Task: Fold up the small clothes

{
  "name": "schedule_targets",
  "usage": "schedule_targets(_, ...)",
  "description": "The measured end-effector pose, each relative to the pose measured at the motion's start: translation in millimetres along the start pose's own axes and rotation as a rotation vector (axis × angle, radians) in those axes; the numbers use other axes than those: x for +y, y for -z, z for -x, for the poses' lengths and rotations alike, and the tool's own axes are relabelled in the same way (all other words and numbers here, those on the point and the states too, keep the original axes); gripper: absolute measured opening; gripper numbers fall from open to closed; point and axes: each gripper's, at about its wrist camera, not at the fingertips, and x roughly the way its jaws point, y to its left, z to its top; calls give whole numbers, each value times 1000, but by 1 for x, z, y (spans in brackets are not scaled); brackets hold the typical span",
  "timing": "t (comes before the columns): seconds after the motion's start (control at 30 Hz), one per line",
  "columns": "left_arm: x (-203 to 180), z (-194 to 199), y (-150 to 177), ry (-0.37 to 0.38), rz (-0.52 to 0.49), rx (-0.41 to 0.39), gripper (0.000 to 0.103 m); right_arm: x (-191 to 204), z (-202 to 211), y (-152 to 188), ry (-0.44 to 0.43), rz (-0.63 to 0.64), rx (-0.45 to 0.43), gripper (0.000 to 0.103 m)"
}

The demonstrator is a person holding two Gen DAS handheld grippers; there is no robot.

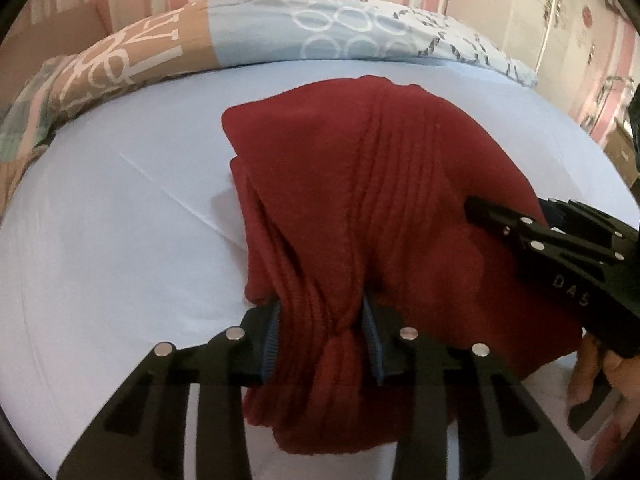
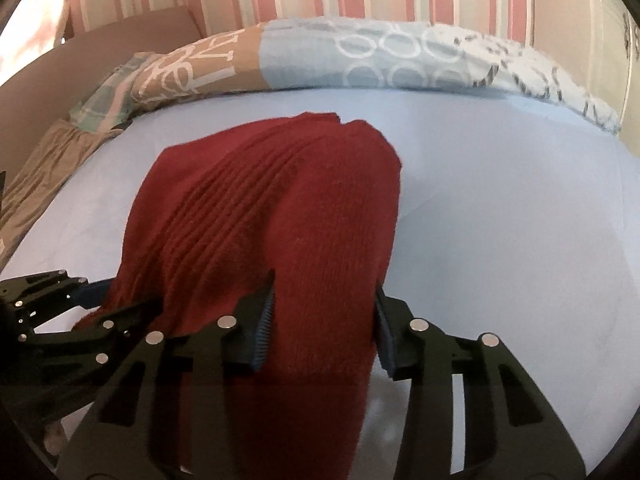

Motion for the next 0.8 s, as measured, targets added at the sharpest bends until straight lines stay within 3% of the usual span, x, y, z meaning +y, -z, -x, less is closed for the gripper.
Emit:
schedule_targets(0.3, -84, 20, -17, 34, 39, -73, 35, -69, 57, 5, 79, 37, -86, 40)
schedule_targets(0.5, -147, 18, -13, 76, 7, -42, 35, -126, 76, 33, 106, 15, -41, 40)
schedule_targets(0.67, -178, 3, 2, 48, -21, -2, 37, -155, 61, 58, 83, -11, 21, 43)
schedule_targets(0.73, -179, -4, 5, 32, -18, 6, 43, -155, 61, 61, 74, -15, 6, 44)
schedule_targets(0.8, -173, -9, 5, 20, -7, 10, 63, -155, 62, 62, 76, -15, 5, 49)
